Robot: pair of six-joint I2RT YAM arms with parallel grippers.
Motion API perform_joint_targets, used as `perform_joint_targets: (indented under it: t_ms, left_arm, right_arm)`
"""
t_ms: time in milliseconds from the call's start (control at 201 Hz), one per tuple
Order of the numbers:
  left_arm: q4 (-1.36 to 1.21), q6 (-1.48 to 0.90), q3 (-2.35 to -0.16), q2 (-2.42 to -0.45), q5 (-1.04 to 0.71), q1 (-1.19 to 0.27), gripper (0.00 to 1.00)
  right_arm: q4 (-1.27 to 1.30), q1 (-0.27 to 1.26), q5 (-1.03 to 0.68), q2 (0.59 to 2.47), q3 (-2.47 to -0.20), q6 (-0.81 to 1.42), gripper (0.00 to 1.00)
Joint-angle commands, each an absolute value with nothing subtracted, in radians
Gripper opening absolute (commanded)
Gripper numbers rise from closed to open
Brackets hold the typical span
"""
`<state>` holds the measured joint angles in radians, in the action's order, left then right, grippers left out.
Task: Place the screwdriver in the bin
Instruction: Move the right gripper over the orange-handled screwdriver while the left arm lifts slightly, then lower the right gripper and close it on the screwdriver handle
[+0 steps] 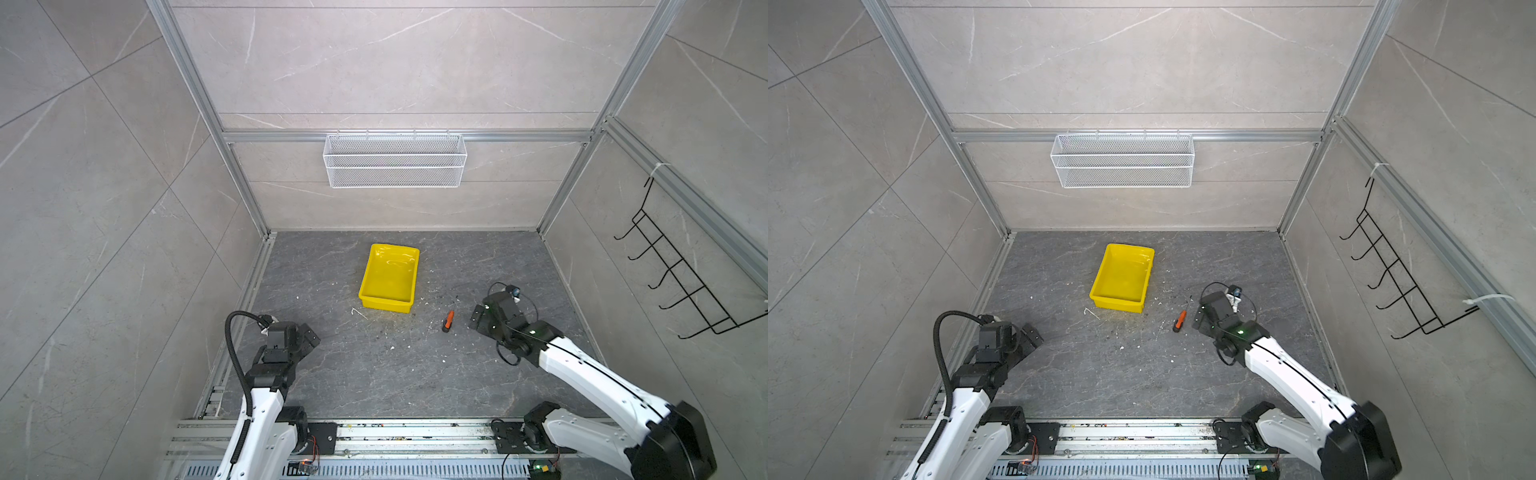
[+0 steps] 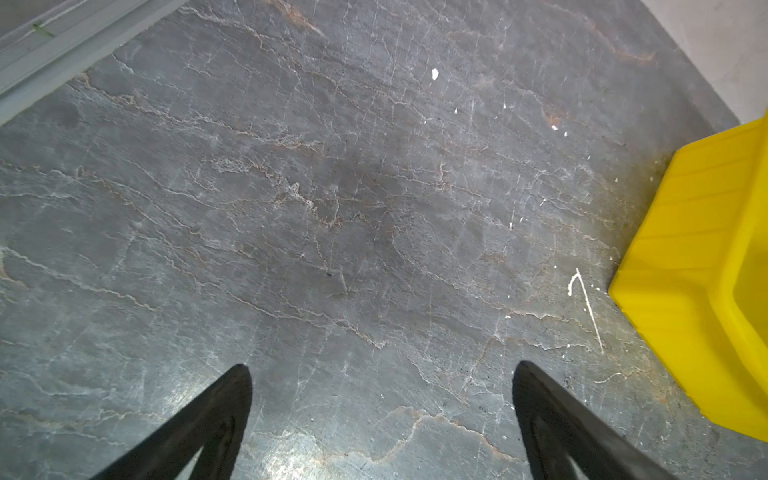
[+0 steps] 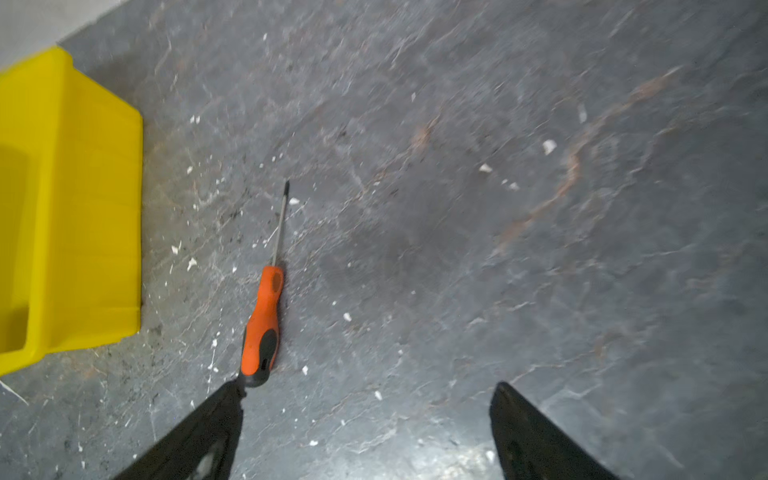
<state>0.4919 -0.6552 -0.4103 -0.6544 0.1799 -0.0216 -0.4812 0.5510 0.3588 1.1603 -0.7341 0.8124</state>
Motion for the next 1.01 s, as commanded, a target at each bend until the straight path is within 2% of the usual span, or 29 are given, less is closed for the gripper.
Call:
perform_joint_targets:
  t_ms: [0,75,274,731,851,1005]
  left_arm:
    - [0.465,-0.663,-0.389,-0.628,0.168,-0.021,1.0]
    - [0.456,-0.656,-0.389,-0.634,0.161,-0.022,1.0]
    - [0.444,-0.645,-0.405,-0.689,0.139,-0.022,1.0]
    - [0.434,-0.647,-0.41,-0.731,0.128,-0.022,1.0]
    - [0.442,-0.646,-0.42,-0.755,0.127,-0.022,1.0]
    - [0.449,-0.649,-0.418,-0.744,0.136,-0.022,1.0]
  right_arm:
    - [-0.373,0.651,0.411,1.279,-0.785,0.931,0.89]
    - [-0.333,0.714,0.433,1.369,-0.815,0.964,0.88]
    - [-0.438,0.742,0.519,1.524,-0.946,1.045,0.72]
    - [-0.376,0.742,0.4,1.687,-0.959,1.075,0.63]
    - [-0.386,0.742,0.391,1.728,-0.968,1.081,0.56]
    - [-0.412,0.739,0.402,1.752,-0.99,1.057,0.55]
